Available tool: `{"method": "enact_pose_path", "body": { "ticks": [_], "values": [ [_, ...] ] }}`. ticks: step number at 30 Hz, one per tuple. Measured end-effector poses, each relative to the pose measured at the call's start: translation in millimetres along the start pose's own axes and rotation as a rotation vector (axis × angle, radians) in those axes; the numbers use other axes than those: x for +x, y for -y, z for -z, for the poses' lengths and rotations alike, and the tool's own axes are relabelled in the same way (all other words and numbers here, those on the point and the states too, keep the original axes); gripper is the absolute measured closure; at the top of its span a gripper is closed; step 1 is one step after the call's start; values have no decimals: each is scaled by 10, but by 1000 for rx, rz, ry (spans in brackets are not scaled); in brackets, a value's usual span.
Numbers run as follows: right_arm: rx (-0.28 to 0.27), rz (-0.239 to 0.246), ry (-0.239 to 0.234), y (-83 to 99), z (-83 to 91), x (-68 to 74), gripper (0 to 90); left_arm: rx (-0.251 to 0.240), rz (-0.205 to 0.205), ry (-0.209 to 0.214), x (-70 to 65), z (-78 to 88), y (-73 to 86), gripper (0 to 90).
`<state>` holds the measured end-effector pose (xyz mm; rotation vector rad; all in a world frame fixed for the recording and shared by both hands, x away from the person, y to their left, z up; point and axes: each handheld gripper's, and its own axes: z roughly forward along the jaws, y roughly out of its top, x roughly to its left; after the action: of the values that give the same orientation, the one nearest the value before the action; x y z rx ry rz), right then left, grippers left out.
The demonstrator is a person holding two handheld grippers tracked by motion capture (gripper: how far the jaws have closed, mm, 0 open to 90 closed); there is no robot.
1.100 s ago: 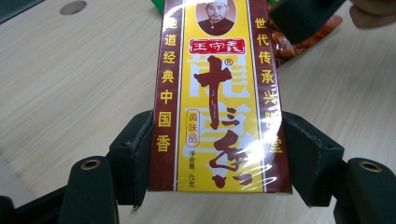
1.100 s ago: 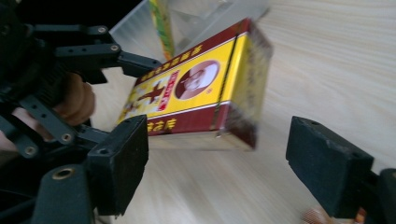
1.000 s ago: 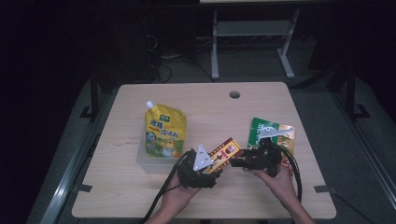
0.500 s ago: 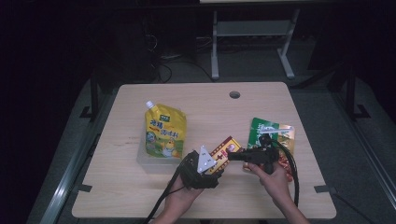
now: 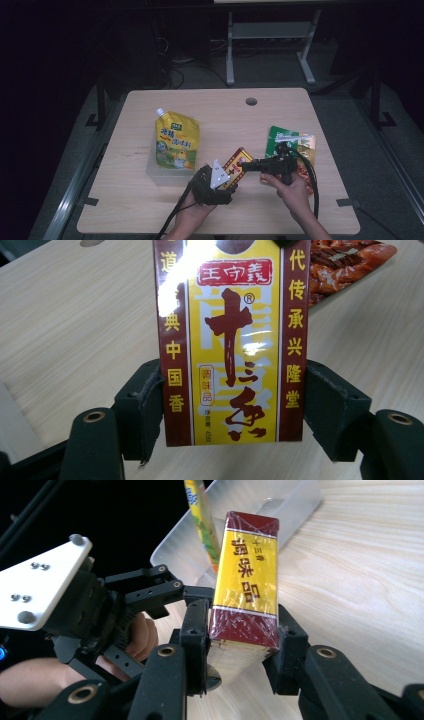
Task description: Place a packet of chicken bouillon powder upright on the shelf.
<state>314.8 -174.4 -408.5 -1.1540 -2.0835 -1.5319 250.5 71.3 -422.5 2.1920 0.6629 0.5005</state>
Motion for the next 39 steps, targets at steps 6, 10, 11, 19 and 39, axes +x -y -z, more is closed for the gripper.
{"method": "enact_pose_path", "body": {
  "ticks": [6,10,11,19,39],
  "values": [
    [34,104,29,-102,0,115,666,-5,16,23,34,70,41,294],
    [52,167,45,-182,27,141,667,-5,12,34,42,122,77,292],
    [62,179,44,-204,30,144,666,-8,16,39,41,134,89,290],
    [128,341,83,-385,7,241,666,-26,12,89,-19,204,158,286],
    [194,573,6,-879,-300,601,666,-43,1,247,-149,216,225,261]
  ]
}}
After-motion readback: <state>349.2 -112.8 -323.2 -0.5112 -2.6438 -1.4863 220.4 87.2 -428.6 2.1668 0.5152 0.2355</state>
